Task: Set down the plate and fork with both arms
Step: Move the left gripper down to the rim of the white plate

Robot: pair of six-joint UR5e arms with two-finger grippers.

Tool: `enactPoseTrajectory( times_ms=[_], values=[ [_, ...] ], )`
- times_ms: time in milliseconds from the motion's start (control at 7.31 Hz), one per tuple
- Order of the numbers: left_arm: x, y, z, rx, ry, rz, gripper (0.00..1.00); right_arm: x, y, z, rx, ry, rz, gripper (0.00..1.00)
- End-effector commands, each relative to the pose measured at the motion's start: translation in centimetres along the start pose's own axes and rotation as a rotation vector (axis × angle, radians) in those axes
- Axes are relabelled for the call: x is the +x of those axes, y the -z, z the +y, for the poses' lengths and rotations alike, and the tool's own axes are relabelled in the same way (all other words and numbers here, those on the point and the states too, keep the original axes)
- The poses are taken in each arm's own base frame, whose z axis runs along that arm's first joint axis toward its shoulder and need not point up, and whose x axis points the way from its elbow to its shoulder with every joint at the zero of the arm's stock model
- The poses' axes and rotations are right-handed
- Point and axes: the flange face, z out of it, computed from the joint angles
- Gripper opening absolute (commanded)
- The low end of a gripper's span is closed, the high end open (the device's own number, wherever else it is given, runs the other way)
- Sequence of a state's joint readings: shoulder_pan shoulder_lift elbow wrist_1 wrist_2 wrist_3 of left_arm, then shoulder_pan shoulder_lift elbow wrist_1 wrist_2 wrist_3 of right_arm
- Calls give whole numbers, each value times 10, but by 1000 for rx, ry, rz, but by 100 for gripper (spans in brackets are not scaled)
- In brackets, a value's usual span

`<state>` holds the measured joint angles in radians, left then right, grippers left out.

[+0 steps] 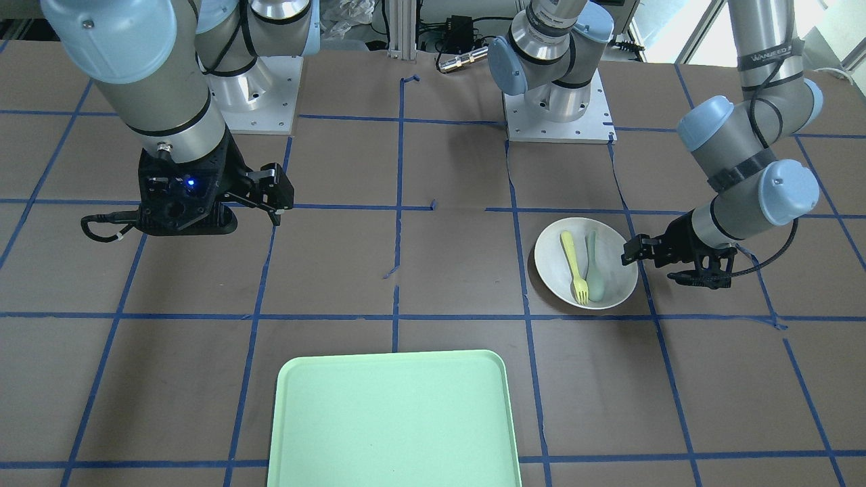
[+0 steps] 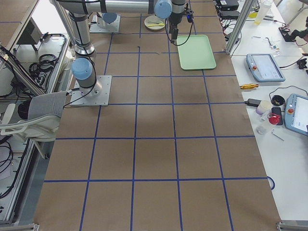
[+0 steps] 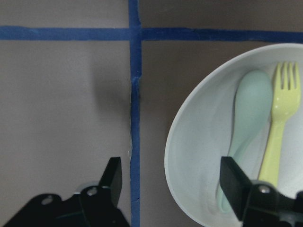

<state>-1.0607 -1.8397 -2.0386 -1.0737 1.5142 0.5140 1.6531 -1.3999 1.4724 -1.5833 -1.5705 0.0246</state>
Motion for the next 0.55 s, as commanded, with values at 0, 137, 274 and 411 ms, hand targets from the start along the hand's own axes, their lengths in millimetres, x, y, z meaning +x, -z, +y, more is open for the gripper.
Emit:
enactPoseTrajectory(
  times_ms=[0, 137, 274, 411],
  values=[
    [-2, -16, -4, -29, -49, 19, 64, 0, -1, 0, -1, 1, -1, 100],
    [-1, -19, -4, -36, -52, 24, 46, 0, 0, 0, 2, -1, -1, 100],
    [-1, -19, -5, -38, -65, 23, 0, 0, 0, 0, 0, 1, -1, 100],
    [0, -17, -6, -40, -71, 26, 0, 0, -1, 0, -1, 2, -1, 100]
  ],
)
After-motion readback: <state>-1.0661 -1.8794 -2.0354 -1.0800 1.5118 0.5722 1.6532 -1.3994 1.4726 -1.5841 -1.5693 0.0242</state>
